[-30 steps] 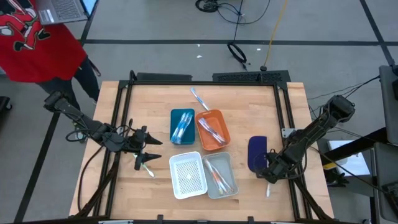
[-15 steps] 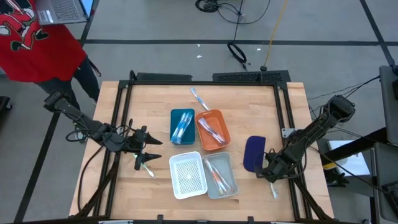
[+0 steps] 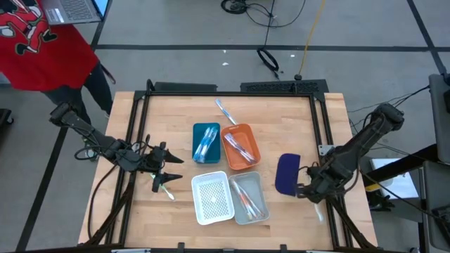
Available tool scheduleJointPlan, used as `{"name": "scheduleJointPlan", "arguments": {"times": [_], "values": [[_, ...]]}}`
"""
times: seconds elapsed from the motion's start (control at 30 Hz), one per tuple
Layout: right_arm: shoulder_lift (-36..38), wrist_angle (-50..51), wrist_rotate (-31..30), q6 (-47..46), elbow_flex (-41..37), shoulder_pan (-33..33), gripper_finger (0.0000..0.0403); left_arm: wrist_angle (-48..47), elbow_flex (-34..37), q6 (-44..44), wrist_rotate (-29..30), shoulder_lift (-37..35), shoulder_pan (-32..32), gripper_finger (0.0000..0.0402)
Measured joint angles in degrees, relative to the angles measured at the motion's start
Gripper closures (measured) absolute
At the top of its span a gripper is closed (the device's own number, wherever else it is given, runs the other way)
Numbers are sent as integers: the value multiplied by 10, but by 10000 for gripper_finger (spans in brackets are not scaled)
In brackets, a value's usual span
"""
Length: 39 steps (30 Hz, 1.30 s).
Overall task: Pick & Place Toothbrushes
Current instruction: Put the green toothbrush into the white bin
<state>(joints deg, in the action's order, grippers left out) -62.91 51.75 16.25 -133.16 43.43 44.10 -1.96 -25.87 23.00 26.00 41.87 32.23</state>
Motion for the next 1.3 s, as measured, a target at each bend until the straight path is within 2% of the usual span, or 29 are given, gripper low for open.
{"name": "scheduleJointPlan", "arguments": {"times": [0.13, 0.27, 0.4, 0.53, 0.67, 0.83, 1.03, 1.2, 1.3], "values": [[8, 55, -31, 18, 43, 0, 391, 0, 0, 0, 0, 0, 0, 117], [8, 56, -90, 37, 67, 0, 391, 0, 0, -3, 0, 0, 0, 117], [7, -20, -197, 122, 68, -5, 391, 0, 0, -4, 0, 0, 0, 117], [6, -123, -290, 253, 68, -25, 391, 0, 0, -4, 0, 0, 0, 117], [4, -225, -324, 409, 68, -54, 391, 1, 0, -1, 0, 0, 0, 117], [2, -310, -327, 567, 68, -99, 391, 29, 0, 7, 0, 0, 0, 117], [-10, -408, -320, 738, 68, -164, 391, 105, 0, -10, 0, 2, 0, 117], [-32, -506, -268, 859, 68, -230, 391, 171, 0, -30, 1, 2, -1, 117], [-53, -569, -211, 906, 68, -275, 391, 197, 0, -31, 2, 2, -1, 117]]}}
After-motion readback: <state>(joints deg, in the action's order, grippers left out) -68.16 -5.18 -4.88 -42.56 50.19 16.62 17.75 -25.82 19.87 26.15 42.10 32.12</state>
